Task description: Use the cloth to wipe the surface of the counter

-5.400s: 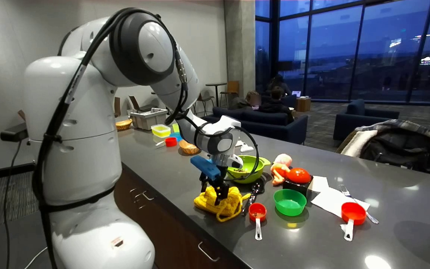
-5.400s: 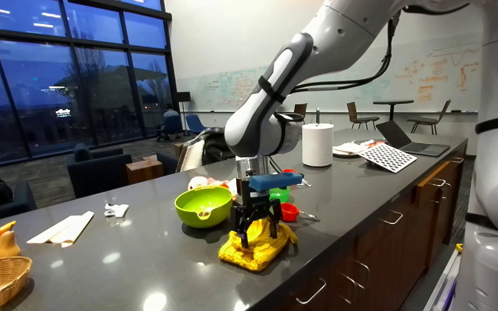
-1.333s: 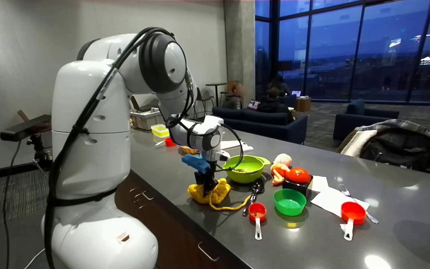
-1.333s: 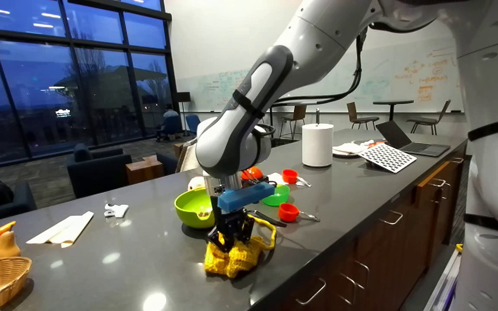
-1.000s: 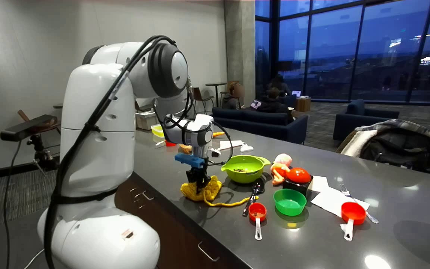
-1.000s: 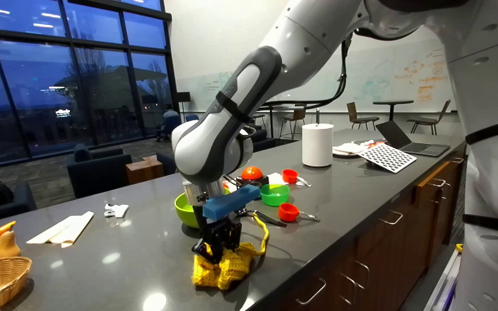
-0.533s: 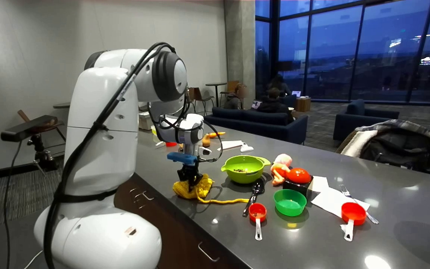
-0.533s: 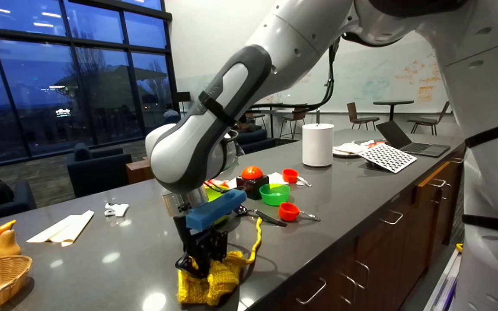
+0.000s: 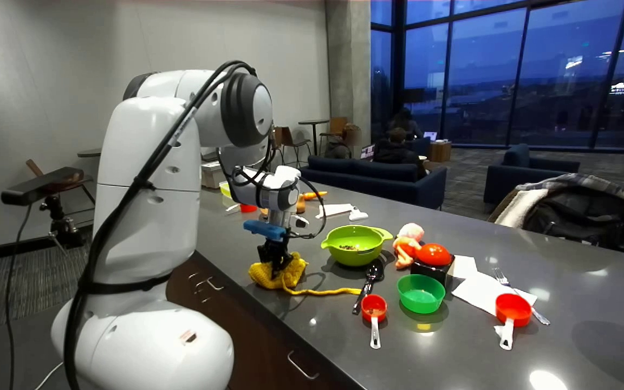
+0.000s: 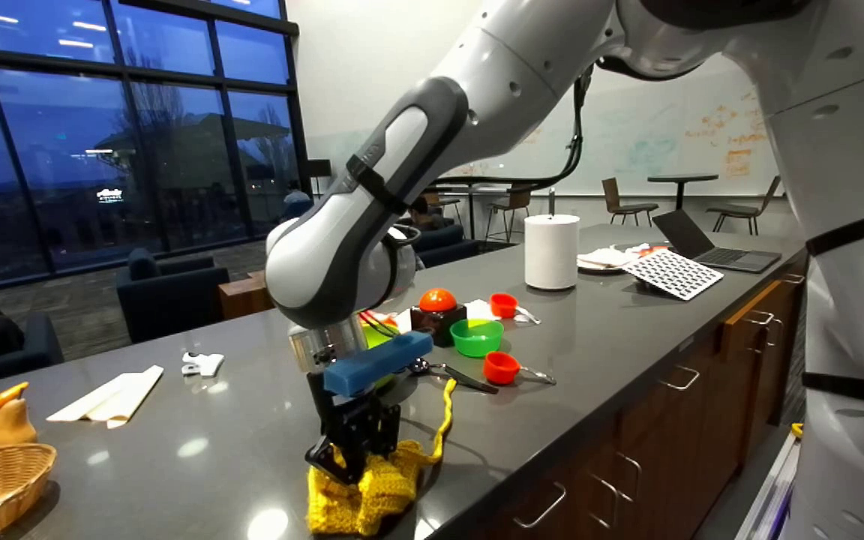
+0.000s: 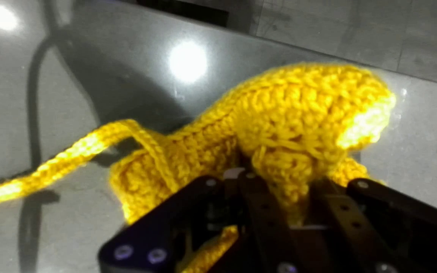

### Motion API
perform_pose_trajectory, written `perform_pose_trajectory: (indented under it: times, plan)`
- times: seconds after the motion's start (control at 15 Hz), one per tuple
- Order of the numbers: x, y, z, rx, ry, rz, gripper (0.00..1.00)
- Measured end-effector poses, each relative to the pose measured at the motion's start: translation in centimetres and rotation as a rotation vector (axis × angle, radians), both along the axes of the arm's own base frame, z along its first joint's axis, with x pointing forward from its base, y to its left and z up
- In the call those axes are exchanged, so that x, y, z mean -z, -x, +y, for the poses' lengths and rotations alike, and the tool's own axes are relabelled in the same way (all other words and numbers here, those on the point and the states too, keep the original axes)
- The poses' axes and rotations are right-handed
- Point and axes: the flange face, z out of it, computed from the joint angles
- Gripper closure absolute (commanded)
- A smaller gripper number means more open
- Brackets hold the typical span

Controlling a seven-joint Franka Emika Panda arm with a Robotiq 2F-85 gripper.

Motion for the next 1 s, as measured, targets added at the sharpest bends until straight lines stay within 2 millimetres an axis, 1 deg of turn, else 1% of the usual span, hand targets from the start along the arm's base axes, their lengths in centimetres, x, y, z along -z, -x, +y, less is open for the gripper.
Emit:
perform_pose_trajectory:
  times: [0.2, 0.4, 0.73, 1.0]
  plan:
    - [0.1, 0.0, -1.3, 0.063, -0.018, 0.025, 0.95]
    - [0.3, 0.4, -3.0, 0.127, -0.022, 0.045, 0.95]
    - [0.4, 1.9, -6.2, 0.229, 0.009, 0.056, 0.95]
    - [0.4, 3.2, -9.5, 0.308, 0.051, 0.064, 0.95]
